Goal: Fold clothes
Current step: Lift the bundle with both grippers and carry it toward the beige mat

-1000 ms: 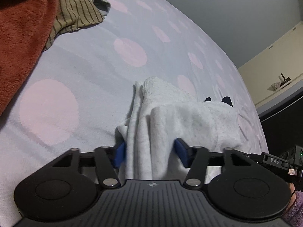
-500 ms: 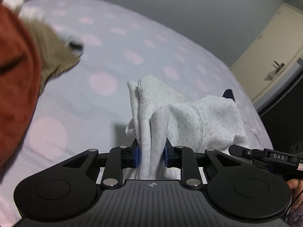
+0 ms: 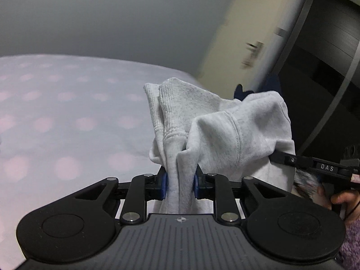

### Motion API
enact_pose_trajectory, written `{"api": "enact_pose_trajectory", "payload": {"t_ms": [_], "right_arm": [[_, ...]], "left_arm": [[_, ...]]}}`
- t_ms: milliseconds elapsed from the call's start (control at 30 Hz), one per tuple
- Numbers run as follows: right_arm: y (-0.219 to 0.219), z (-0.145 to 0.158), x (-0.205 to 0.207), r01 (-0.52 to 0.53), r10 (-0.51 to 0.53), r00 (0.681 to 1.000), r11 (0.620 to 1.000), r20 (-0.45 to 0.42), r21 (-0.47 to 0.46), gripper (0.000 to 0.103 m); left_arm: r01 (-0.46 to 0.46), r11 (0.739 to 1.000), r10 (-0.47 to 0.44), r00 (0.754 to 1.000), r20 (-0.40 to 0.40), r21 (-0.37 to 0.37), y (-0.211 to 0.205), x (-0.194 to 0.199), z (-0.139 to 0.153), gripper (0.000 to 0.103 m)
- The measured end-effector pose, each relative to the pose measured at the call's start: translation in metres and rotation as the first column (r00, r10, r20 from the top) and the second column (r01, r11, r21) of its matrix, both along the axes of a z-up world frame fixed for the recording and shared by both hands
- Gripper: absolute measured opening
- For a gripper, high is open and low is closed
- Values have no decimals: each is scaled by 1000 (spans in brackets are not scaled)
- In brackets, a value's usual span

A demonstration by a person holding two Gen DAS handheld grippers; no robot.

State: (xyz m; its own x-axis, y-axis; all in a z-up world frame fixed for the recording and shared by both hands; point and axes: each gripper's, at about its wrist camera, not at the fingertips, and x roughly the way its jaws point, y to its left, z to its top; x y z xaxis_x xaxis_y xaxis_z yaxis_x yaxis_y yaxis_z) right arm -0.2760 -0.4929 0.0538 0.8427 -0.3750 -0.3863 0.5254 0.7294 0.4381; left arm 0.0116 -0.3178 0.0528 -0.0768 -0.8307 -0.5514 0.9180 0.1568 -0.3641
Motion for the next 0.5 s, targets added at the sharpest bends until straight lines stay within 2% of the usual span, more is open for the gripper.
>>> {"api": "enact_pose_trajectory", "payload": {"t_ms": [100, 200, 333, 500], "right_arm": [[-15, 24, -62, 70, -73, 997, 996, -36, -60, 28], [-32, 46, -123, 133, -142, 986, 986, -83, -104, 28], [-58, 73, -200, 200, -226, 960, 967, -164, -160, 28], [-94, 102, -282, 257, -305, 913, 946, -270, -198, 28]], "left_arm": [[112, 994, -112, 994, -14, -8, -45, -49, 11, 19], [222, 975, -223, 975, -27, -17, -90, -97, 22, 18], [364, 931, -364, 929, -61, -10, -150, -167, 24, 18], [504, 864, -502, 860, -87, -1, -216, -254, 18, 17]]}}
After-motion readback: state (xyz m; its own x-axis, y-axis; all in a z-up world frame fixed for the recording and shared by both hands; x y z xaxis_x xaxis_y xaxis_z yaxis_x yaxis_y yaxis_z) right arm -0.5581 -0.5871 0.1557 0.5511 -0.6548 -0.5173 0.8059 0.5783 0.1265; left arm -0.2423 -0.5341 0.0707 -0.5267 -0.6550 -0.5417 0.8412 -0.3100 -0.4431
